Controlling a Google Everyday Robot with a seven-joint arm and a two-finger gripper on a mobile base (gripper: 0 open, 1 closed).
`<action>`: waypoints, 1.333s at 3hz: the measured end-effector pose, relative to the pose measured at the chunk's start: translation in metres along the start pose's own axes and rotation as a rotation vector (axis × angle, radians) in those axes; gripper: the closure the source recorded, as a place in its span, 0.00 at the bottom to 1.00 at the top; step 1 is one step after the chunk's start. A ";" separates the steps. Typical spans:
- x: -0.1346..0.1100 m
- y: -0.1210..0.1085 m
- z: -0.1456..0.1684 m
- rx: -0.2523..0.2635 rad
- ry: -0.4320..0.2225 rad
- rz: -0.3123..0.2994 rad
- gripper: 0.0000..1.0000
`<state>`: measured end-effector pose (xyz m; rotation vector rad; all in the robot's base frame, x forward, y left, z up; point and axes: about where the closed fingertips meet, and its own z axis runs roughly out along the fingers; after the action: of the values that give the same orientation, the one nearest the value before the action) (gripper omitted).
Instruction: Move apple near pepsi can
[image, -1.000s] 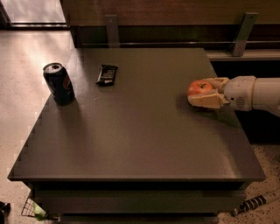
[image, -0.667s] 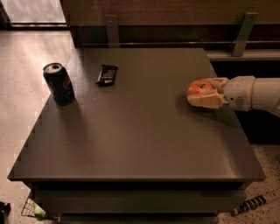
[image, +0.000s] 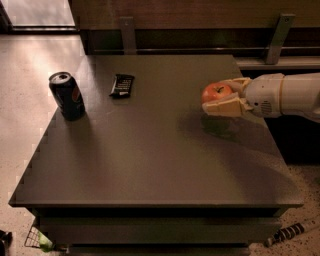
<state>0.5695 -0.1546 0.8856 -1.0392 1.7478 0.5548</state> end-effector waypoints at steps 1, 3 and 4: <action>-0.052 0.053 0.019 -0.060 0.013 -0.077 1.00; -0.092 0.125 0.106 -0.209 -0.007 -0.103 1.00; -0.096 0.158 0.151 -0.297 -0.033 -0.081 1.00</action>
Offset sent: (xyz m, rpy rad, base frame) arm -0.0496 0.1863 0.0388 -0.0473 -0.0178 0.2302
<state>0.5280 0.0801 0.8971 -1.2931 1.6175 0.7919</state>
